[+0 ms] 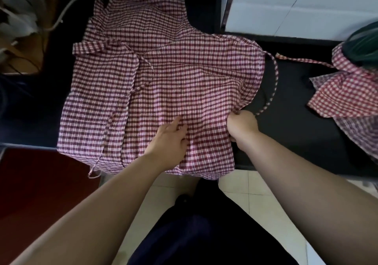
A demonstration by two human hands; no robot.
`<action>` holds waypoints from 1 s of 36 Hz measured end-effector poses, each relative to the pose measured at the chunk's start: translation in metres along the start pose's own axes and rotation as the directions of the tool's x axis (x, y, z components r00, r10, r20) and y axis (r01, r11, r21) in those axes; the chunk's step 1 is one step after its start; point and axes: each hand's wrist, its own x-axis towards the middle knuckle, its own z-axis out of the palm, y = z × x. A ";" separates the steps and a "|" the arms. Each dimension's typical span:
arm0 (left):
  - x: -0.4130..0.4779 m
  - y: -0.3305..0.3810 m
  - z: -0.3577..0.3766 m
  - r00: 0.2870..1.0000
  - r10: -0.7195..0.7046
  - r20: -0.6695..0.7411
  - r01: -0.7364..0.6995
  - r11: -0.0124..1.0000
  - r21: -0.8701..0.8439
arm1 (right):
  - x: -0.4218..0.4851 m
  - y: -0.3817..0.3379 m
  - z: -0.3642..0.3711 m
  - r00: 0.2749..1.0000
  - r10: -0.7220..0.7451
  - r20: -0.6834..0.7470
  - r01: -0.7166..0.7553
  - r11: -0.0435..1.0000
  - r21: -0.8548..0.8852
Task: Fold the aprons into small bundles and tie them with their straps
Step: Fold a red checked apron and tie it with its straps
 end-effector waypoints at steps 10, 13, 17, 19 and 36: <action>0.004 0.004 0.004 0.999 -0.024 0.024 0.022 0.996 0.092 | -0.019 0.007 -0.056 0.923 -0.079 -0.376 0.197 0.937 0.288; 0.000 0.005 0.011 0.999 -0.019 0.036 0.017 0.999 0.044 | -0.033 0.008 -0.052 0.924 -0.095 -0.371 0.249 0.885 0.394; -0.001 0.001 0.015 1.000 -0.012 0.017 0.012 1.000 -0.007 | -0.046 0.013 -0.062 0.980 -0.143 -0.135 0.184 0.909 0.374; 0.000 0.001 0.014 1.000 -0.018 0.014 0.018 1.000 0.010 | -0.051 0.018 -0.070 0.985 -0.100 0.142 0.040 0.926 0.374; -0.010 0.036 0.042 0.957 -0.202 -0.206 0.240 0.955 0.176 | -0.052 0.067 -0.092 0.962 -0.269 -0.035 0.271 0.946 0.178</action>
